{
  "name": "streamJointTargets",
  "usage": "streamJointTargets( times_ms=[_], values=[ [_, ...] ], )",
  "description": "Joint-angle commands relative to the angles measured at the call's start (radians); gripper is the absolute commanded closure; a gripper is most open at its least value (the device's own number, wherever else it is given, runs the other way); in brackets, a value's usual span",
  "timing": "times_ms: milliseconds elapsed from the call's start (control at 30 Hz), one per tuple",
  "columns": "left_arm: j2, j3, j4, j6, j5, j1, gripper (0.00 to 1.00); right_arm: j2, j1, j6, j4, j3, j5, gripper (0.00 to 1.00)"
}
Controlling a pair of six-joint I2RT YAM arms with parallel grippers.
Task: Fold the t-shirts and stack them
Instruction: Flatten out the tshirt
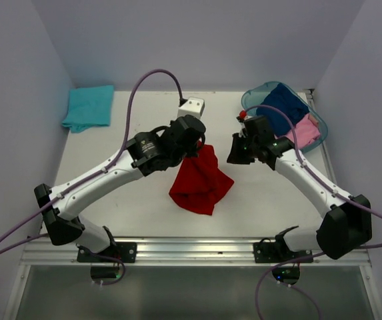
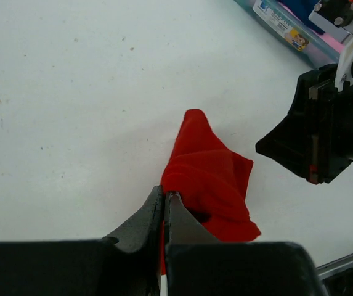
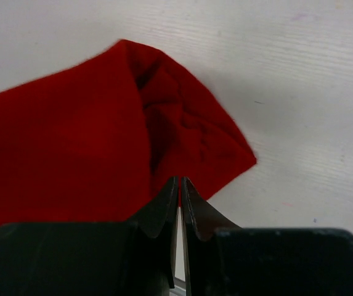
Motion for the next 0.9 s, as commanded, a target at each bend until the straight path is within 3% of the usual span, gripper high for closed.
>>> streamJointTargets(
  times_ms=[0,233,467,633,767,800,867],
  values=[
    [0.001,0.016,-0.058,-0.018,-0.061,0.006,1.0,0.038,0.038,0.017,0.123,-0.005,-0.188,0.92],
    [-0.034,0.111,-0.084,-0.003,-0.084,0.03,1.0,0.097,0.088,0.04,0.12,-0.04,-0.107,0.91],
    [0.047,0.466,-0.147,0.098,-0.06,0.033,1.0,0.1,0.096,0.041,0.11,-0.062,-0.062,0.87],
    [0.128,0.627,-0.179,0.134,0.015,0.033,1.0,0.104,0.108,0.041,0.133,-0.063,-0.092,0.84],
    [0.141,0.689,-0.167,0.152,0.032,0.035,1.0,0.094,0.113,0.037,0.159,-0.06,-0.145,0.76],
    [0.133,0.694,-0.153,0.155,0.038,0.035,1.0,0.092,0.114,0.035,0.166,-0.056,-0.153,0.66],
    [0.122,0.694,-0.133,0.16,0.041,0.035,1.0,0.086,0.114,0.034,0.174,-0.051,-0.17,0.59]
  ],
)
